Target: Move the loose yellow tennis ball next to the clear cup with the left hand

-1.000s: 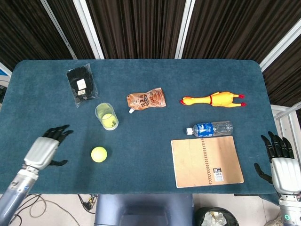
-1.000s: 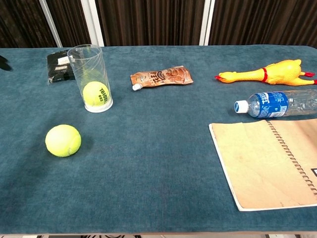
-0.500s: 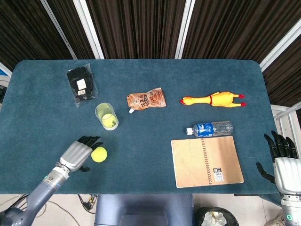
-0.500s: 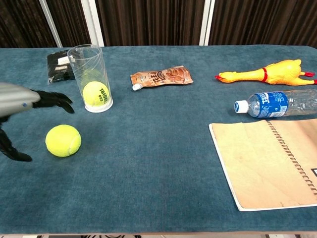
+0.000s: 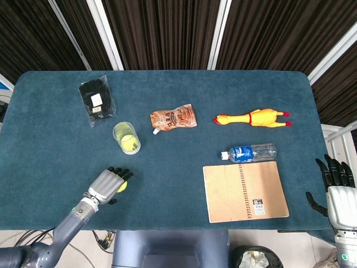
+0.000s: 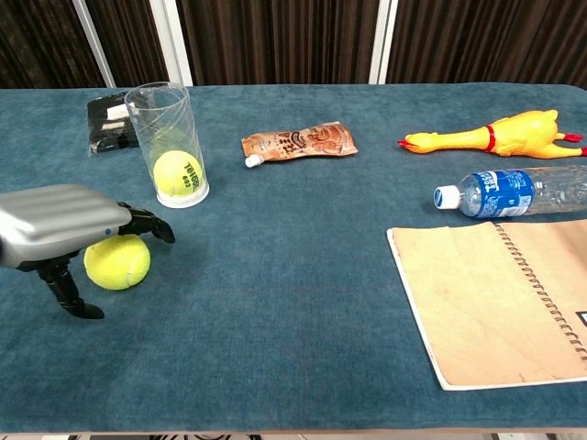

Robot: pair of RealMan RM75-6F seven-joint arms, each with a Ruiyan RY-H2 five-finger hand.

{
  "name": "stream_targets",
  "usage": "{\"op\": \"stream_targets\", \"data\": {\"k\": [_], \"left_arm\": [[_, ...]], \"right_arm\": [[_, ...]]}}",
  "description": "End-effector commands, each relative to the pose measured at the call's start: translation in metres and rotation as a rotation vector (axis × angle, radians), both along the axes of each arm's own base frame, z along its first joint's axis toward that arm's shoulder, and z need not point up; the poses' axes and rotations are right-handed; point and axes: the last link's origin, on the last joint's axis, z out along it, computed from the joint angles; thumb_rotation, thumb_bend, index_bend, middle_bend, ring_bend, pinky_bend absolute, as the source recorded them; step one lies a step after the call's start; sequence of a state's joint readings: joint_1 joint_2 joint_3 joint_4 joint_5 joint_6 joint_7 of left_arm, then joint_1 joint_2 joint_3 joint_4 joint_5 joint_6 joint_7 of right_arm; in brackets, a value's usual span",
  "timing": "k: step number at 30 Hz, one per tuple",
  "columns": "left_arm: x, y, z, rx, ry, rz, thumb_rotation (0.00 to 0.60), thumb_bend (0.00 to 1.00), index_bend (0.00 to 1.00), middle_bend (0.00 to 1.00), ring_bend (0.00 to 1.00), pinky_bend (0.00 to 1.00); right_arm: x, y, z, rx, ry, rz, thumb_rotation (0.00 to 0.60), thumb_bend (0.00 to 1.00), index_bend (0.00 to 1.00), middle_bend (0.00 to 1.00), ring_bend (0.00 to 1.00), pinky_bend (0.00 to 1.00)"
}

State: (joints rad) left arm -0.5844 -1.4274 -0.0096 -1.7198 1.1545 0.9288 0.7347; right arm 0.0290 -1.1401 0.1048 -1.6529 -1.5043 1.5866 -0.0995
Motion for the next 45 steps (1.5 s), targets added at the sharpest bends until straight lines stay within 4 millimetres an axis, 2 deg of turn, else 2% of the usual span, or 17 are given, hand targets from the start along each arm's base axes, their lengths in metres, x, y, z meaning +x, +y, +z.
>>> {"op": "stream_targets", "data": {"k": [1, 11, 18, 23, 27, 37, 38, 41, 45], "left_arm": [[-0.001, 0.000, -0.005, 0.006, 0.020, -0.020, 0.600, 0.15, 0.24, 0.27, 0.28, 0.37], [-0.005, 0.001, -0.004, 0.019, 0.034, -0.029, 0.600, 0.16, 0.29, 0.36, 0.35, 0.44], [-0.009, 0.003, 0.001, 0.029, 0.024, -0.033, 0.600, 0.26, 0.42, 0.50, 0.47, 0.57], [-0.009, 0.005, 0.010, 0.043, -0.007, -0.030, 0.600, 0.30, 0.45, 0.52, 0.50, 0.57], [0.002, 0.002, 0.026, 0.050, -0.082, -0.045, 0.600, 0.30, 0.45, 0.51, 0.50, 0.57], [0.041, 0.001, 0.093, 0.203, -0.197, -0.154, 0.600, 0.28, 0.44, 0.50, 0.50, 0.57], [0.056, 0.008, 0.107, 0.255, -0.240, -0.193, 0.600, 0.28, 0.44, 0.50, 0.50, 0.57], [0.073, 0.021, 0.124, 0.310, -0.251, -0.227, 0.600, 0.28, 0.44, 0.50, 0.50, 0.57], [0.088, 0.040, 0.131, 0.347, -0.251, -0.224, 0.600, 0.28, 0.45, 0.50, 0.49, 0.57]], "right_arm": [[0.000, -0.001, 0.000, 0.001, 0.000, -0.002, 0.600, 0.35, 0.11, 0.00, 0.01, 0.00], [-0.002, -0.002, -0.003, 0.008, 0.002, -0.012, 0.600, 0.35, 0.11, 0.00, 0.01, 0.00], [-0.002, -0.002, -0.004, 0.011, 0.003, -0.018, 0.600, 0.35, 0.11, 0.00, 0.01, 0.00], [-0.003, -0.003, -0.004, 0.012, 0.002, -0.022, 0.600, 0.35, 0.11, 0.00, 0.01, 0.00], [-0.003, -0.003, -0.004, 0.010, 0.001, -0.027, 0.600, 0.35, 0.11, 0.00, 0.01, 0.00], [-0.003, -0.003, -0.007, 0.017, 0.001, -0.036, 0.600, 0.35, 0.11, 0.00, 0.01, 0.00], [-0.003, -0.003, -0.009, 0.023, 0.004, -0.038, 0.600, 0.35, 0.11, 0.00, 0.01, 0.00], [-0.003, -0.004, -0.011, 0.029, 0.008, -0.039, 0.600, 0.35, 0.11, 0.00, 0.01, 0.00], [-0.003, -0.004, -0.013, 0.036, 0.014, -0.041, 0.600, 0.35, 0.11, 0.00, 0.01, 0.00]]}}
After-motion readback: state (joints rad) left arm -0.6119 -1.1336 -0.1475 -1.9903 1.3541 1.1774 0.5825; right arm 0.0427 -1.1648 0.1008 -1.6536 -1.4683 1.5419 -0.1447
